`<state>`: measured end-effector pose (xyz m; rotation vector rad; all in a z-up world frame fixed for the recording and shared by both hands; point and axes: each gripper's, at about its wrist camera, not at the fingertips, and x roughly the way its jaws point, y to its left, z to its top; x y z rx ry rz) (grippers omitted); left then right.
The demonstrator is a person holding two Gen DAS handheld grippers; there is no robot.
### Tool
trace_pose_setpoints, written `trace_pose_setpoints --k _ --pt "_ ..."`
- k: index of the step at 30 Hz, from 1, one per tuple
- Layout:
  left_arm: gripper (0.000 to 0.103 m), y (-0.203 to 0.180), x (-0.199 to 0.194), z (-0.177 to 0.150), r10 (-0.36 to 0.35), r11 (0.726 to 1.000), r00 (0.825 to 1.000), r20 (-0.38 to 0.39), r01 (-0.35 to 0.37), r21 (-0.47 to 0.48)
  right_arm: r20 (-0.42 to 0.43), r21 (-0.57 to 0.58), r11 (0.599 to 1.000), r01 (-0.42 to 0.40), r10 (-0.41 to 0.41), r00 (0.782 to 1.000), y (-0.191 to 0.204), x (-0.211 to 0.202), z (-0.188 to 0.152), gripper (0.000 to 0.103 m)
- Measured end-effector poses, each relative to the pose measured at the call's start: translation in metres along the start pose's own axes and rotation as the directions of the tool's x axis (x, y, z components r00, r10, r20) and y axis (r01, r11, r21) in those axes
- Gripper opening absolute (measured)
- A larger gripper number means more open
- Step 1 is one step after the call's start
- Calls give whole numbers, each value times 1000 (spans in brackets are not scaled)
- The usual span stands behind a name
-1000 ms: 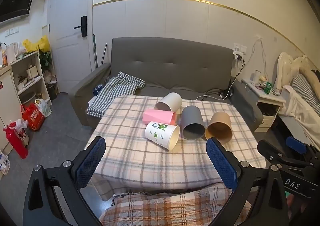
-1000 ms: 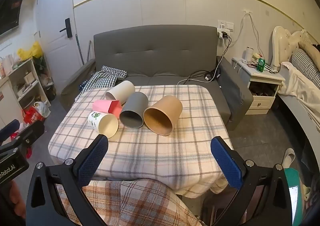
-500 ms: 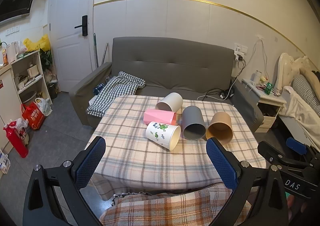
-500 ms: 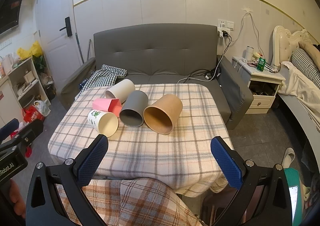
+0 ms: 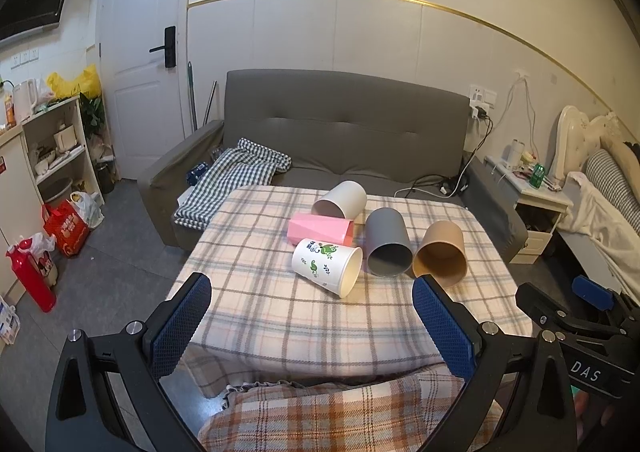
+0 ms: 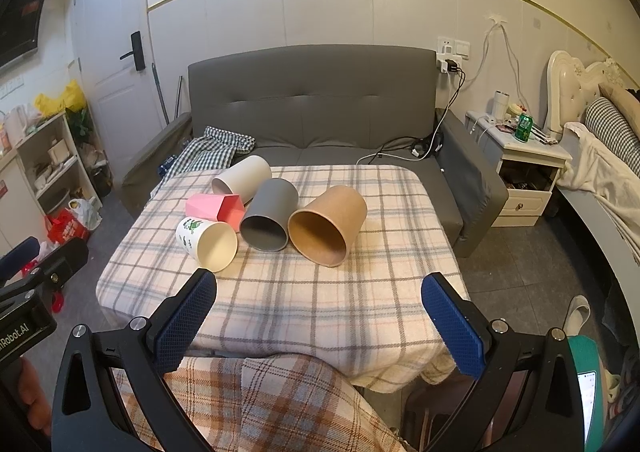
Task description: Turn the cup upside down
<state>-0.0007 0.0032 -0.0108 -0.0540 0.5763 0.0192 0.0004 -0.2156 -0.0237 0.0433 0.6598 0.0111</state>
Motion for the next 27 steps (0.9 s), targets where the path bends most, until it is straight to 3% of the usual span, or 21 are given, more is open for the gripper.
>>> trace_pose_setpoints --k 27 --pt "103 1 6 -11 2 1000 1000 -10 -2 -2 -27 -2 1000 -7 7 1000 4 2 -5 103"
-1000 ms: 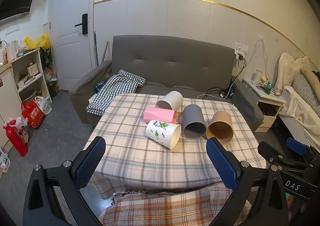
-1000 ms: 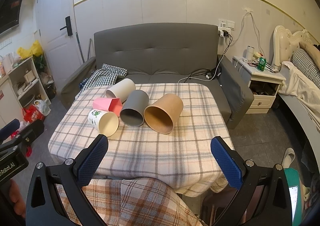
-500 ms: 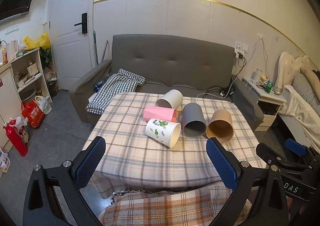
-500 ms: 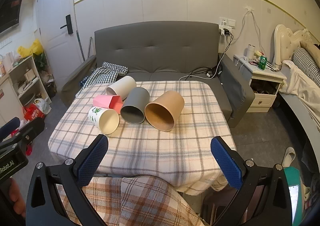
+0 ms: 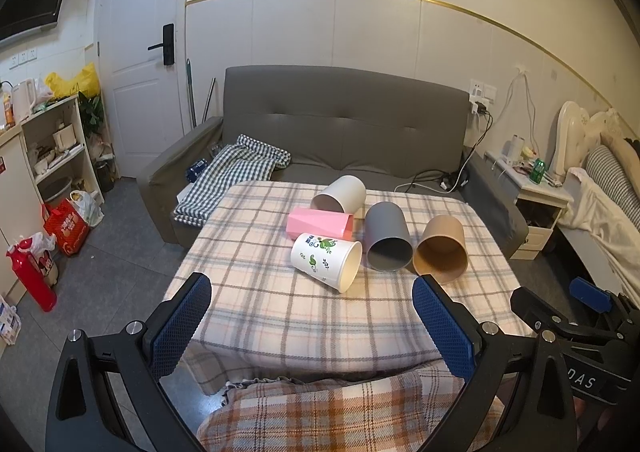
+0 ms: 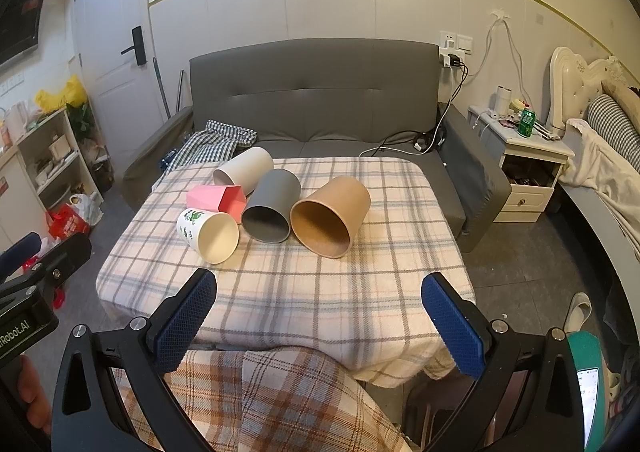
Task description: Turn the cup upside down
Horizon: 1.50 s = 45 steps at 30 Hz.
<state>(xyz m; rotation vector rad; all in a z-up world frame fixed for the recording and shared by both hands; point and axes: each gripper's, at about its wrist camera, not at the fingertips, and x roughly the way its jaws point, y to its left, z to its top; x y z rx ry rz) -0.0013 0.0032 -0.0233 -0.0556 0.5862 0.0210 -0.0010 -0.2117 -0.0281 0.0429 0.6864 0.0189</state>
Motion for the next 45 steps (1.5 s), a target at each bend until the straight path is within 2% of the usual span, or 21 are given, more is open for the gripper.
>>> trace_pose_setpoints --k 11,16,21,25,29,32,33,36,38,42,45 --pt "103 4 6 -14 27 1000 999 -29 -27 5 -14 -42 998 -41 41 999 6 7 0 103" --pt "103 14 10 -8 46 999 998 -45 -46 -4 -56 -117 984 -131 126 991 16 18 11 103" --pt "103 31 20 6 70 997 995 -66 -72 -34 -122 -234 948 -217 193 974 38 30 32 103" --pt "103 50 40 24 102 992 990 -100 -109 -63 -174 -341 899 -274 226 959 63 45 55 103" --pt "103 72 65 39 139 982 982 -128 -154 -114 -282 -379 845 -376 281 917 85 79 87 103" --pt "103 87 89 45 196 966 966 -167 -220 -138 -342 -396 809 -433 308 888 100 107 110 103" --pt "103 90 98 46 203 962 962 -182 -230 -144 -374 -418 786 -456 309 875 109 121 118 103" --pt "103 103 122 45 214 951 949 -233 -256 -171 -427 -494 730 -473 270 863 128 152 131 102" --pt "103 109 135 42 212 948 943 -256 -262 -182 -476 -537 676 -504 251 843 143 176 135 99" --pt "103 116 159 31 216 942 928 -305 -281 -185 -608 -524 605 -599 226 761 168 218 132 84" --pt "103 122 178 25 209 939 920 -333 -284 -196 -654 -568 534 -627 169 737 192 242 122 79"
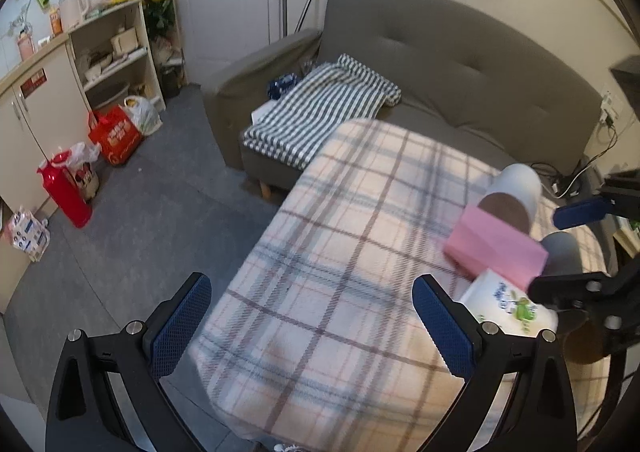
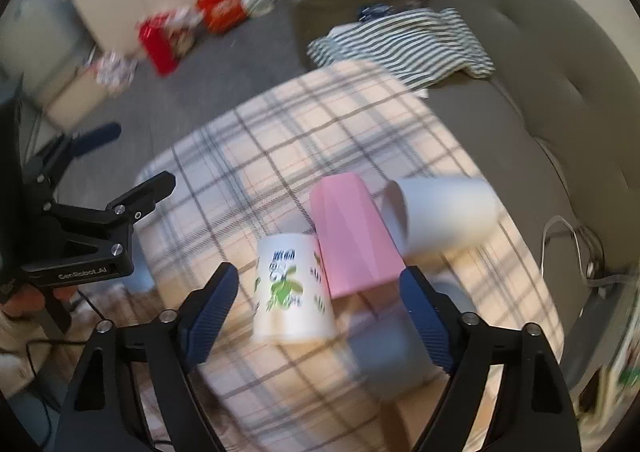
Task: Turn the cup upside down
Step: 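Move the right gripper to the pink hexagonal cup and close on it, then lift the pink cup with the right gripper and swing it toward the left gripper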
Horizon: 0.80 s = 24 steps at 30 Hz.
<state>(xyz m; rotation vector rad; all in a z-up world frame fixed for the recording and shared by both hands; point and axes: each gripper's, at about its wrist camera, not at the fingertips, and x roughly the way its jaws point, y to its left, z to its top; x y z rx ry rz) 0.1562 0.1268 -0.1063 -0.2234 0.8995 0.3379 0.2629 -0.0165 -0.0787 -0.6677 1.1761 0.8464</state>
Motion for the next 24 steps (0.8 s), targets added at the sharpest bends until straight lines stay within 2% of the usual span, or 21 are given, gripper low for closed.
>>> trace_pose_setpoints --k 3,8,14,18,24 --pt "103 1 12 1 5 1000 1000 -17 -5 1 -71 -45 999 -5 2 998 0 30 17 69" --pt "103 2 28 4 7 1000 999 -34 -7 2 -115 -32 999 -6 2 993 -15 54 29 62" --pt "103 2 42 6 -2 1000 999 -50 2 -6 -149 -20 1000 6 -9 989 -29 69 41 60" --pt "103 2 45 4 -6 1000 998 -57 6 -3 -190 -63 997 52 -63 980 -23 86 47 61" --pt "103 3 46 3 -13 1000 998 -66 12 -13 -220 -96 993 69 -89 971 -16 102 51 61"
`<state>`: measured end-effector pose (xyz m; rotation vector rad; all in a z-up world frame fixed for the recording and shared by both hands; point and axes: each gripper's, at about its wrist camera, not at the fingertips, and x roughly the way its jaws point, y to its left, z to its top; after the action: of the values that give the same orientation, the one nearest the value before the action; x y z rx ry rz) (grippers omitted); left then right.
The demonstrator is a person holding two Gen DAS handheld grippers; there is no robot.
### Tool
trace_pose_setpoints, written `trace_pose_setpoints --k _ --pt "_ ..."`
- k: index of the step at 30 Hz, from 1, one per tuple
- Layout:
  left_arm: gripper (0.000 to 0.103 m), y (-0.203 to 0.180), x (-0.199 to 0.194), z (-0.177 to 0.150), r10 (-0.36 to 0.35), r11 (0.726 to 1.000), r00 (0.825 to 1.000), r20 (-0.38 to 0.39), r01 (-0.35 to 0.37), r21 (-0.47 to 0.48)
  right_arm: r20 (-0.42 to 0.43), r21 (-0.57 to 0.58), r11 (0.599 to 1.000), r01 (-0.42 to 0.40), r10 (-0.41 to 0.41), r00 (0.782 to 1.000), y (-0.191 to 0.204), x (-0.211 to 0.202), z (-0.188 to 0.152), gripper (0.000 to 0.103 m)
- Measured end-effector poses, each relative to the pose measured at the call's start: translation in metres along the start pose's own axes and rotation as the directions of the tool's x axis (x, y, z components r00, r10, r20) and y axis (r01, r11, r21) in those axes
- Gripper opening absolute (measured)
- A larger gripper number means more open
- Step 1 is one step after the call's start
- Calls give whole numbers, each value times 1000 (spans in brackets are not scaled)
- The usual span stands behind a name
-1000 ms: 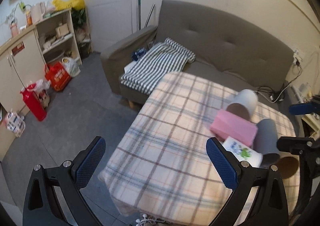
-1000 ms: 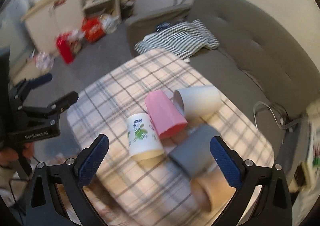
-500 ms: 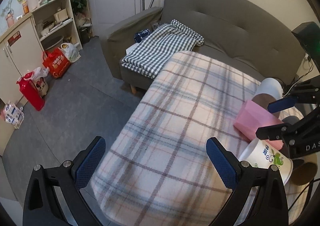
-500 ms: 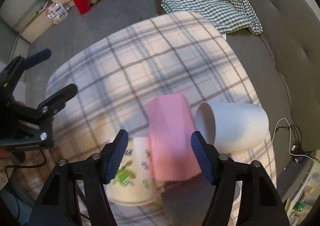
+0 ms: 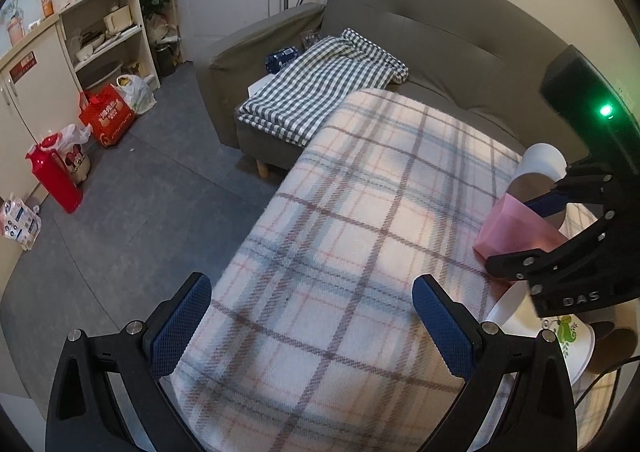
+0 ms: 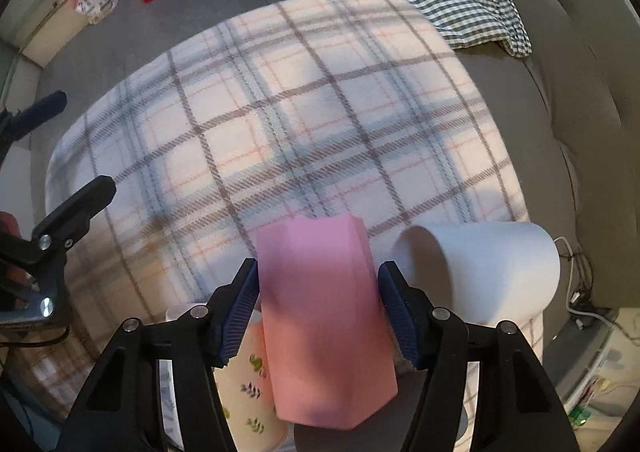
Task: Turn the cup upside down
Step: 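Lift the pink cup with the right gripper and swing it toward the left gripper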
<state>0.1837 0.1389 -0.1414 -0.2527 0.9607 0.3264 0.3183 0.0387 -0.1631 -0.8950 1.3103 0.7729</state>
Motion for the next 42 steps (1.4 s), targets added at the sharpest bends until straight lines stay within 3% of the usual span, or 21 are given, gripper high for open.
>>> trace_pose_setpoints --k 7,15,20,24,28,34,39,42 --pt "103 1 -14 0 0 1000 1000 23 -1 2 15 34 999 21 -22 1000 0 -6 2 59" --pt "103 -1 -49 2 -16 1000 997 76 16 -2 150 104 994 34 -49 987 4 -81 -15 58" --pt "103 -5 -87 -2 -43 999 989 138 42 12 244 162 986 46 -85 966 19 -141 -45 58" --pt "103 -7 -112 -12 -74 997 983 169 71 24 264 251 967 51 -119 957 34 -167 -85 58" --pt "103 -13 -128 -29 -104 994 979 173 96 56 277 435 901 -14 -119 954 36 -171 -135 58" --pt "103 -22 -136 -53 -123 990 979 163 109 92 276 679 723 -126 -92 957 48 -133 -199 58" --pt "103 -29 -133 -68 -129 987 983 133 114 111 285 779 606 -162 -112 952 53 -102 -218 58" --pt "103 -34 -132 -74 -124 985 985 124 107 132 277 798 577 -175 -93 956 50 -85 -217 58"
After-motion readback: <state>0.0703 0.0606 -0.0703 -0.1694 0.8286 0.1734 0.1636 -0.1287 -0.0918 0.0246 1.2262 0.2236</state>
